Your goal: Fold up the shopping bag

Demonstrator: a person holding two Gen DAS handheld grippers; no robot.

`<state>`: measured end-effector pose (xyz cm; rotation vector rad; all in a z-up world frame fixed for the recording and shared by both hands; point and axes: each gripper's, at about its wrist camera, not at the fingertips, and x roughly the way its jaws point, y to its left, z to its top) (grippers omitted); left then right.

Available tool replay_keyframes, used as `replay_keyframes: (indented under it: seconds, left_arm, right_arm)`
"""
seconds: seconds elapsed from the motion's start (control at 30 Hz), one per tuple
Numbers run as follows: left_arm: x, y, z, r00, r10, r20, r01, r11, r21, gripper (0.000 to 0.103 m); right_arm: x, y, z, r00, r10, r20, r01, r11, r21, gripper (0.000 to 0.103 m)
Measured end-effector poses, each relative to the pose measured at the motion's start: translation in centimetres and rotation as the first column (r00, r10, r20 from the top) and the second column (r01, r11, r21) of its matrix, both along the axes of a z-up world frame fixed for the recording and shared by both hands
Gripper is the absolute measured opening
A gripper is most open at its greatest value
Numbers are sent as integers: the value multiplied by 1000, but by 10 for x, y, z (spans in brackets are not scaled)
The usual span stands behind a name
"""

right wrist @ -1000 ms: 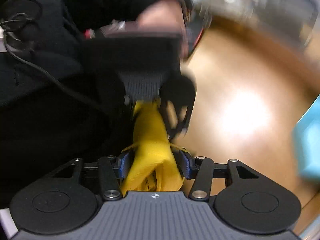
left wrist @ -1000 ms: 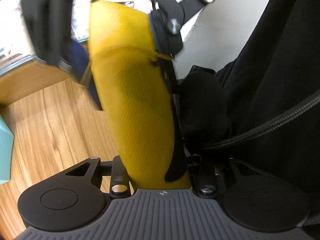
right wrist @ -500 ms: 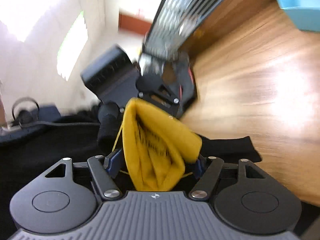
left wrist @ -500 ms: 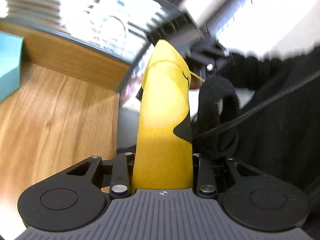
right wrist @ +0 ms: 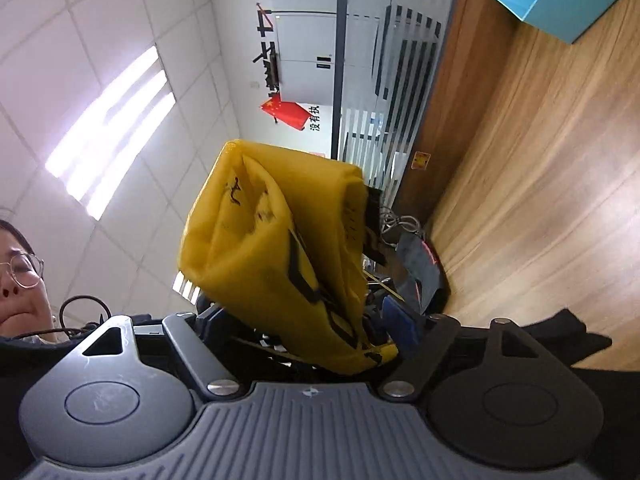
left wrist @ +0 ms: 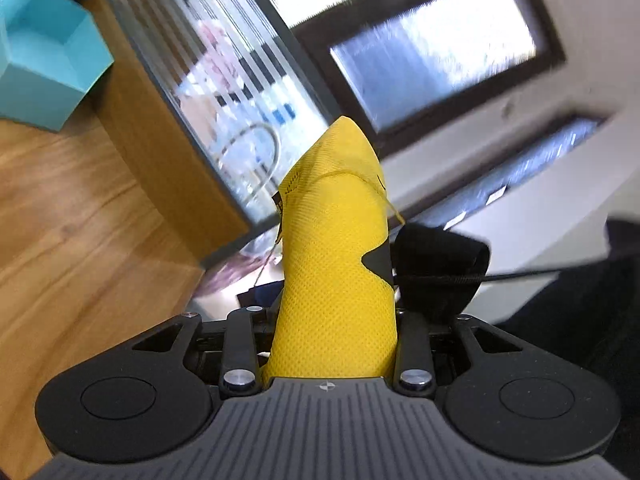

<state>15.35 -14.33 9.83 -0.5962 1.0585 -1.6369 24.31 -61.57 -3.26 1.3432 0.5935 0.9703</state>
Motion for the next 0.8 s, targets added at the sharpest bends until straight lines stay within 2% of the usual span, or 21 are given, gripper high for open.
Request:
replay_keyframes:
  seconds: [0.13, 0.2, 0.23, 0.27, 0.3, 0.37, 0.5, 0.57, 0.67, 0.7, 0.8]
  left_arm:
    - [10, -16, -13, 1000, 3, 9, -2, 999, -48, 36]
    - [19, -17, -13, 1000, 25, -6, -26, 997, -75, 36]
    - [26, -15, -12, 998, 55, -21, -56, 995, -87, 36]
    - [35, -14, -12, 995, 89, -38, -92, 991, -101, 36]
    - [44, -12, -11, 991, 123, -56, -129, 985, -114, 36]
    - [68, -8, -5, 982, 174, -81, -185, 970, -160, 36]
    - [91, -8, 16, 977, 210, 31, -204, 970, -130, 36]
    - [97, -7, 22, 974, 216, 73, -208, 972, -106, 36]
    - [113, -11, 18, 970, 228, 87, -224, 973, -58, 36]
    - [119, -12, 15, 967, 241, 83, -238, 970, -46, 36]
    - [121, -15, 21, 937, 311, 156, -315, 949, -2, 37]
  right_arm:
    - [8, 17, -11, 1000, 12, 29, -13, 1000, 23, 84]
    - [13, 17, -10, 996, 19, 86, -20, 1000, 5, 84]
    - [16, 15, -10, 996, 20, 87, -20, 1000, -9, 84]
    - [19, 12, -10, 997, 19, 81, -17, 1000, -24, 95]
    - [24, 6, -13, 1000, -19, 20, 20, 999, -42, 103]
    - [32, -11, -25, 996, -85, -39, 87, 995, 54, 103]
    - [41, -42, -14, 971, -239, -4, 239, 967, 91, 103]
    - [43, -52, 1, 958, -284, 30, 282, 958, 42, 103]
    - [54, -56, 35, 945, -311, 106, 325, 933, -156, 103]
    - [58, -54, 48, 938, -316, 143, 341, 912, -226, 103]
    - [72, -43, 85, 915, -309, 258, 395, 817, -420, 103]
